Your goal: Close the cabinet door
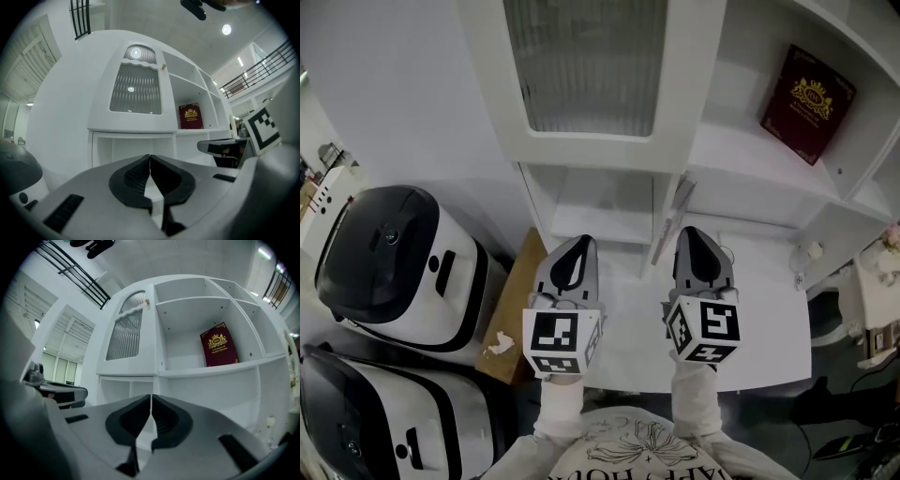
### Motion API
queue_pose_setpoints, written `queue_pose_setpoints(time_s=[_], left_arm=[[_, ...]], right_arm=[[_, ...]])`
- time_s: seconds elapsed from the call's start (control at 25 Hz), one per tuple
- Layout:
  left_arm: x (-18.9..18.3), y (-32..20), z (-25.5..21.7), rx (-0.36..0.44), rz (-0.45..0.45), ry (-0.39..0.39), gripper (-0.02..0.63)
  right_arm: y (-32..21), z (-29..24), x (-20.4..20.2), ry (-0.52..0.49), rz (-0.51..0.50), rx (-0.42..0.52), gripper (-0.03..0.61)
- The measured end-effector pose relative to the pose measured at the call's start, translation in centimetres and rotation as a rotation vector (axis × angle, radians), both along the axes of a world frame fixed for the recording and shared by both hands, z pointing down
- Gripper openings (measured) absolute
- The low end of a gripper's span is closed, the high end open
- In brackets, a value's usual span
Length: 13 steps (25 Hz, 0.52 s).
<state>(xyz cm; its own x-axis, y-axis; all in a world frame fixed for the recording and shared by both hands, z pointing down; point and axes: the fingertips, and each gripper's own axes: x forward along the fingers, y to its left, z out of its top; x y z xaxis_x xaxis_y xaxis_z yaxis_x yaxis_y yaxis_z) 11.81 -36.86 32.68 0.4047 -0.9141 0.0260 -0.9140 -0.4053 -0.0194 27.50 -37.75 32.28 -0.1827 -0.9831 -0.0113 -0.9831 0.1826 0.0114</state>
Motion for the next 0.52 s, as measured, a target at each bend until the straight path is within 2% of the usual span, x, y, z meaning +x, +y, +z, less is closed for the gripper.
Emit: queue_pose_setpoints(time_s=[0.52], left_arm=[[-1.04,0.13,-0.34,0.007,0.018,0.014,0.005]], right_arm=[[0.78,0.51,-0.35,0.009,0.038,-0.015,0.012]])
